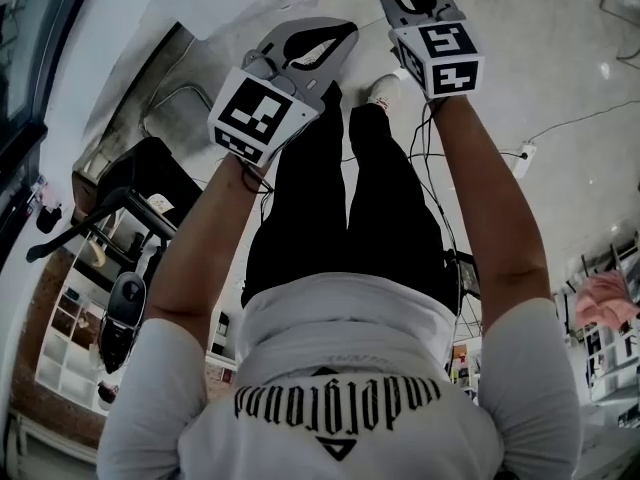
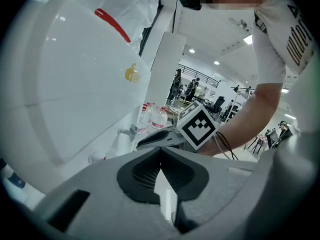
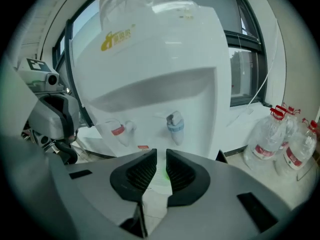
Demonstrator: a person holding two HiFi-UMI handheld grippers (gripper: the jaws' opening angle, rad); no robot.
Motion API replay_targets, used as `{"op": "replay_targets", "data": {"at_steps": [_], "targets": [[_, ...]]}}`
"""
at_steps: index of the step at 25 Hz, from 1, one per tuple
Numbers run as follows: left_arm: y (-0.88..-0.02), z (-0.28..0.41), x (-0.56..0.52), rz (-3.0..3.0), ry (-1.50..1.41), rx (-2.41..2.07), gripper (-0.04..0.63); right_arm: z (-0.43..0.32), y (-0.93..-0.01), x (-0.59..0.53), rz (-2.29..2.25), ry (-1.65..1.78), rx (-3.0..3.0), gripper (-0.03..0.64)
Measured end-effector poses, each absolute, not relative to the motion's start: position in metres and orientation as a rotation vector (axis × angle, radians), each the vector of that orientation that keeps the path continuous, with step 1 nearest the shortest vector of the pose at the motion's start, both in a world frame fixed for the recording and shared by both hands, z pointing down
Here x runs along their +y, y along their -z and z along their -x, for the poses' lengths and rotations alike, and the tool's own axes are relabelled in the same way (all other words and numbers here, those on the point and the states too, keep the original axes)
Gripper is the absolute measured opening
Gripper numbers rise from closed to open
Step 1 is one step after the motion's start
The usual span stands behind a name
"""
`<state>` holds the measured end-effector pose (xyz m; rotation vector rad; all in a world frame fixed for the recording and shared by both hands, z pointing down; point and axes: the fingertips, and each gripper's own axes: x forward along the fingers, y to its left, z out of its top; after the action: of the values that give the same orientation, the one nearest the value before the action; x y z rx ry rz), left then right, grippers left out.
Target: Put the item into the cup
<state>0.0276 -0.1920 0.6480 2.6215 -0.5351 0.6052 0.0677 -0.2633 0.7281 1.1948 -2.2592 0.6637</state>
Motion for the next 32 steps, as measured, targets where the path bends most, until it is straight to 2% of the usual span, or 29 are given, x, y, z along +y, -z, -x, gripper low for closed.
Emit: {"op": "replay_targets", "data": {"at_steps": [13, 23, 32], "targets": [[-0.552, -0.029, -0.173, -2.636, -0.548, -0.637, 0.015, -0.069, -0.569, -0.197, -1.2, -0.575, -2.434, 0.015], [-0.432, -0.025, -0.146, -2.69, -0.455, -0.74, 0.015, -0.07, -0.418, -0.144, -1.122, -0.412, -2.575, 0.015], [-0.336, -0.017, -0.102, -2.76, -0.334, -0.77, 0.014, -0.083, -0.322, -0.092, -1.047, -0.29, -2.705, 0.014]]}}
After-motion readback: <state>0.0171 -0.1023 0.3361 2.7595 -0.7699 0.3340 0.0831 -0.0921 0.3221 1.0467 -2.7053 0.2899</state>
